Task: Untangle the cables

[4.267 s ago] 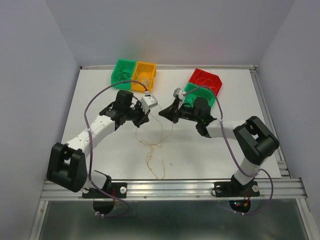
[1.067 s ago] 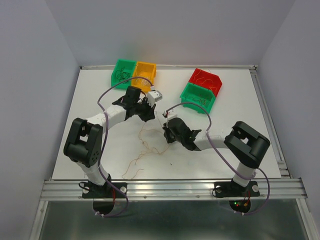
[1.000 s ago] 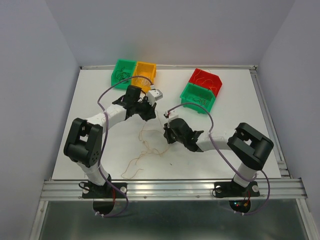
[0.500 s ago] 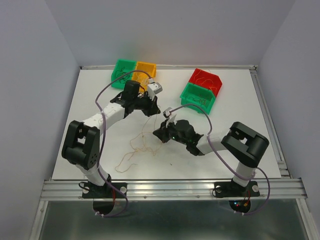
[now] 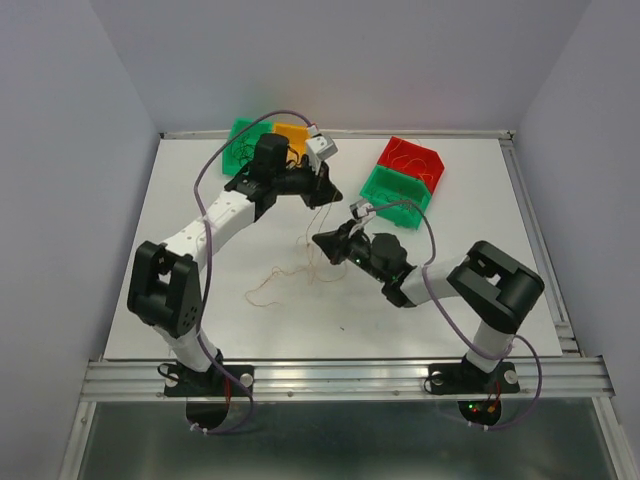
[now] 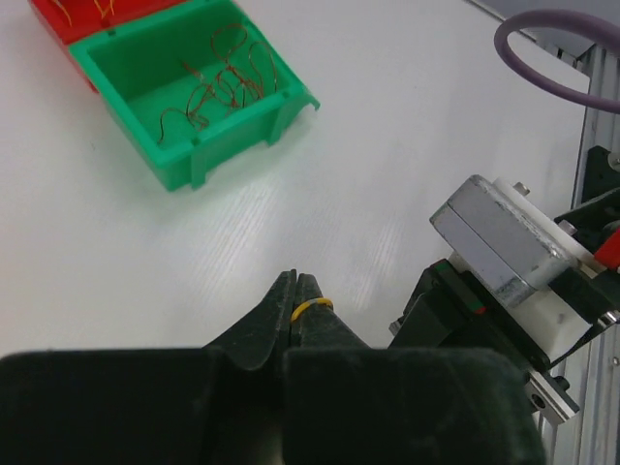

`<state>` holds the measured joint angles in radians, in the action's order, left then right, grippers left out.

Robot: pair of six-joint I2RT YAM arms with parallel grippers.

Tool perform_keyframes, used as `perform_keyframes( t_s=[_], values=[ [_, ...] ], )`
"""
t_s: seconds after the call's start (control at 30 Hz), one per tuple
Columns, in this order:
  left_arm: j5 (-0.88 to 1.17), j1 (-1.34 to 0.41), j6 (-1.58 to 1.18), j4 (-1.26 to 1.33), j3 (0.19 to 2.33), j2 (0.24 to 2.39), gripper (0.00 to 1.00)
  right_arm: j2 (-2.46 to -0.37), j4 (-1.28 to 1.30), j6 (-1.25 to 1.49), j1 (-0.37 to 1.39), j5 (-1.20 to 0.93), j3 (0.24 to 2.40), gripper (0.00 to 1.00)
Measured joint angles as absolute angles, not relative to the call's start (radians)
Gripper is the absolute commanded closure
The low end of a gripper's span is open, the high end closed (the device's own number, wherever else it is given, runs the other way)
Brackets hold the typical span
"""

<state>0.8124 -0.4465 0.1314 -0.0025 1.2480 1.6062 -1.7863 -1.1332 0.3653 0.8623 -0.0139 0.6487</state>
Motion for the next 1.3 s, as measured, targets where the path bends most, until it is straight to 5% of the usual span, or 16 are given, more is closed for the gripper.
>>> perform_keyframes(
  t_s=[0.47, 1.3],
  values=[
    [0.86, -0.51, 0.109, 0.079, 2.179, 2.106, 0.96, -1.551, -1.013, 0.434, 0.36, -0.057, 0.776, 0.99],
    [0.679, -0.534, -0.143, 0.807, 2.338, 2.275, 0.94, -1.744, -0.652, 0.54, 0.052, -0.324, 1.583, 0.99]
  ],
)
